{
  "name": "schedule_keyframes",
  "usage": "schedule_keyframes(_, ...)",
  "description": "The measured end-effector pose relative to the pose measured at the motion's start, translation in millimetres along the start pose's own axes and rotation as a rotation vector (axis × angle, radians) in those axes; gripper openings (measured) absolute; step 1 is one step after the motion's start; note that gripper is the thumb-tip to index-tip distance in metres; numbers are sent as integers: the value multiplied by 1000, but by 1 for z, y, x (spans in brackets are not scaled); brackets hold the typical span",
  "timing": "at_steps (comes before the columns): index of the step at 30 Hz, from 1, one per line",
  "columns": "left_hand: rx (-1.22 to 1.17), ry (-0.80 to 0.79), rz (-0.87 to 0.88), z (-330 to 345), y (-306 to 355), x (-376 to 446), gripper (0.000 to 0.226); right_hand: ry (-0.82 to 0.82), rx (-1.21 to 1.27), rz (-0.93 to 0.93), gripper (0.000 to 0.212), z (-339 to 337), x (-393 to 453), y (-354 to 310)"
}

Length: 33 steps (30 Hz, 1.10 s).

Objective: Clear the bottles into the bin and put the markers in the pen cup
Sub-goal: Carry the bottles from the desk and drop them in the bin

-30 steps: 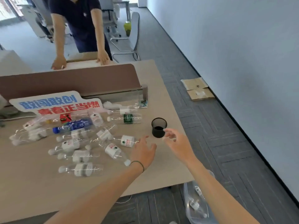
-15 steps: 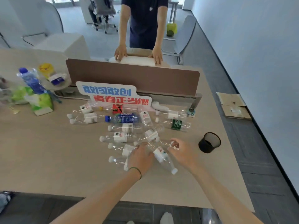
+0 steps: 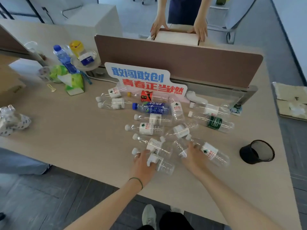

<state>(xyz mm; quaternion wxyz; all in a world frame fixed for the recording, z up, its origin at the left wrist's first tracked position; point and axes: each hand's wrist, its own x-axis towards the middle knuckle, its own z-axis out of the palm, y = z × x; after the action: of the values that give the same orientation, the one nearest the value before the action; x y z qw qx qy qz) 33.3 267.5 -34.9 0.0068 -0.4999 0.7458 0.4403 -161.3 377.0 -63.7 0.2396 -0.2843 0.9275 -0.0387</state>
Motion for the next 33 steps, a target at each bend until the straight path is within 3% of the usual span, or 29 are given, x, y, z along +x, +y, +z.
schedule_keyframes(6,161,-15,81,-3,-10,3,58,24,143,-1,73,-2,-4,1)
schedule_keyframes(14,728,-135,420,-9,-18,21,76,67,237,-6,73,-51,-41,-2)
schedule_keyframes(19,938,-177,448,4,-34,26,81,72,311,-29,74,-58,-58,-2)
schedule_keyframes(27,671,-143,310,23,-51,14,69,100,335,-48,78,-51,-72,2)
schedule_keyframes(33,194,-57,169,19,-32,-4,62,196,490,-43,76,-56,-83,-2)
